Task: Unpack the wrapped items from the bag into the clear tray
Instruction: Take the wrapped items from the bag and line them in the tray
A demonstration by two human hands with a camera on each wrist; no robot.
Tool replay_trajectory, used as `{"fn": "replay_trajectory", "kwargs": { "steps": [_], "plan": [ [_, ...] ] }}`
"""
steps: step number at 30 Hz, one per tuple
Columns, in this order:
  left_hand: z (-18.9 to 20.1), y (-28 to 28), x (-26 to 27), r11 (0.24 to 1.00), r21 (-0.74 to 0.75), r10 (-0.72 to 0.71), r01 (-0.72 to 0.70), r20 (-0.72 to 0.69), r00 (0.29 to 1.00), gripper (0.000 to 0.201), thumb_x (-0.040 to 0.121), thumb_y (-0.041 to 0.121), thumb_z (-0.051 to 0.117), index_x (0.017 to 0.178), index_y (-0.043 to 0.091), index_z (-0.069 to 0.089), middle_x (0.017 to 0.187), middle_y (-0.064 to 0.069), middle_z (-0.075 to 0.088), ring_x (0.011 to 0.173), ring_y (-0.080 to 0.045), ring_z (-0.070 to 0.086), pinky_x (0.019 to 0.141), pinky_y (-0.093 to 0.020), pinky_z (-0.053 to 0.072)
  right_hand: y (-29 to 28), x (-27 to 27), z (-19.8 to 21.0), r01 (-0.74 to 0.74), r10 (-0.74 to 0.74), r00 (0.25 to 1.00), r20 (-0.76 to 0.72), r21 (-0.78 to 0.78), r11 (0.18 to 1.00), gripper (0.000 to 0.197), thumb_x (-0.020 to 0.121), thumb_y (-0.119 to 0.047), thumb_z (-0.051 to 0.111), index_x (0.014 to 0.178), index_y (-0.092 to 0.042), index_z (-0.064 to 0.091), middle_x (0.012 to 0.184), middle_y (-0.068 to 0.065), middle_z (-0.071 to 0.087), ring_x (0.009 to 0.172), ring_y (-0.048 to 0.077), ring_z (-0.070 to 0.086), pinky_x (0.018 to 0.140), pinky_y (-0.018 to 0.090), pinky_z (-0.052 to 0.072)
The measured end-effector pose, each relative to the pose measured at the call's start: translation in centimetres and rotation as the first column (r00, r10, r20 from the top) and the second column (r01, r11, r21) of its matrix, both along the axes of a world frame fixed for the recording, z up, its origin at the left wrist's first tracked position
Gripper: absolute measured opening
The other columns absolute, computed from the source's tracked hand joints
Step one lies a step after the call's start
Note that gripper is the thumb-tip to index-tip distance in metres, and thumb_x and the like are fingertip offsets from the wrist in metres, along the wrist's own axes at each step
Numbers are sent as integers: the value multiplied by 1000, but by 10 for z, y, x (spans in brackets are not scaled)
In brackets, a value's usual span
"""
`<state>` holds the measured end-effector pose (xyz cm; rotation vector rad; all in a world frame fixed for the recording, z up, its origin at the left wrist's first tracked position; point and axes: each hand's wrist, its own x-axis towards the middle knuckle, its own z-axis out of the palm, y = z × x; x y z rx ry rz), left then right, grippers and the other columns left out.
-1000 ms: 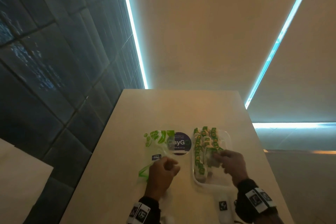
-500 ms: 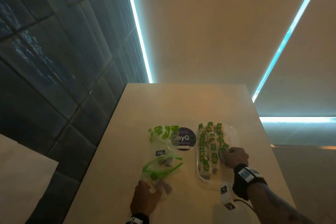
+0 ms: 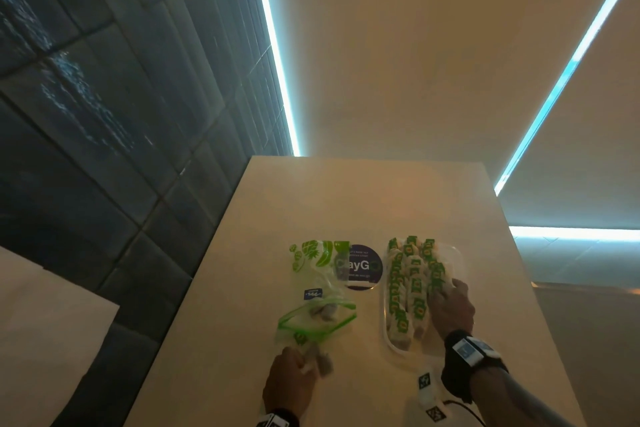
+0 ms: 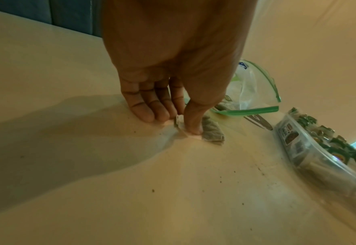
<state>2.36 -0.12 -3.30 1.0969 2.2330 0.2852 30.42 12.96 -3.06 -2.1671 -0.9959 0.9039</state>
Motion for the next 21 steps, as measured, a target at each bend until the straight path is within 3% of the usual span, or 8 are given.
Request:
{"fn": "replay_trajectory", "kwargs": {
  "steps": [4, 8, 11, 13, 15, 17, 19, 21],
  "plan": [
    [-3, 1, 1, 1000, 3, 8, -8, -2, 1000, 30, 74, 51, 68, 82, 23, 58, 89, 4, 54, 97, -19, 62, 79, -30, 47, -2, -3, 9, 1, -2, 997, -82, -20, 1000, 55, 93, -18, 58, 141, -9, 32, 118, 29, 60, 105, 46, 59, 89, 51, 50],
    [-3, 1, 2, 998, 53, 27, -29, 40, 999, 25, 71, 42, 73, 76, 19, 62, 87, 3, 61, 90, -19, 64, 76, -29, 47, -4, -2, 17, 14, -10, 998, -61, 69, 998, 68, 86, -20, 69, 143, -12, 32, 128, 22, 57, 114, 43, 56, 94, 52, 48],
    [3, 3, 2, 986, 110, 102, -122, 171, 980, 20, 70, 30, 76, 72, 18, 61, 75, 6, 67, 80, -20, 65, 70, -28, 47, -9, -16, 31, -39, 35, 999, 18, 341, 939, 43, 92, -10, 59, 133, -12, 47, 130, 14, 55, 116, 31, 55, 97, 51, 49],
    [10, 5, 2, 971, 131, 150, -199, 310, 939, 24, 66, 22, 82, 73, 19, 59, 72, 5, 68, 71, -20, 63, 67, -28, 49, -20, -37, 47, -190, 189, 981, 47, 429, 883, 21, 93, -3, 54, 108, -17, 60, 105, 5, 64, 95, 20, 62, 85, 42, 56],
    [15, 8, 0, 958, 143, 170, -249, 416, 893, 26, 63, 16, 85, 74, 17, 61, 71, 1, 70, 60, -18, 61, 61, -30, 52, -37, -61, 61, -424, 455, 890, 14, 388, 818, 33, 88, 4, 56, 83, -27, 64, 83, -8, 66, 75, 7, 63, 73, 26, 55],
    [22, 12, 1, 951, 125, 184, -284, 507, 842, 23, 64, 9, 85, 73, 10, 63, 69, -4, 70, 53, -18, 59, 55, -32, 54, -55, -82, 69, -691, 726, 688, -11, 298, 659, 43, 81, 9, 57, 73, -33, 65, 80, -10, 67, 74, 3, 62, 69, 17, 48],
    [30, 17, 3, 949, 66, 204, -307, 616, 761, 18, 67, 2, 82, 75, 5, 66, 70, -10, 70, 56, -20, 61, 57, -34, 57, -68, -98, 71, -858, 881, 473, -19, 215, 466, 32, 77, 1, 60, 81, -30, 66, 97, -8, 66, 85, 3, 60, 72, 15, 48],
    [40, 22, 5, 953, 20, 198, -302, 713, 672, 11, 71, -3, 76, 80, 2, 70, 75, -14, 73, 64, -24, 66, 61, -33, 56, -77, -107, 68, -915, 932, 362, -12, 187, 358, 25, 74, -13, 70, 95, -24, 64, 109, -6, 59, 92, 4, 56, 73, 10, 45]
  ]
}}
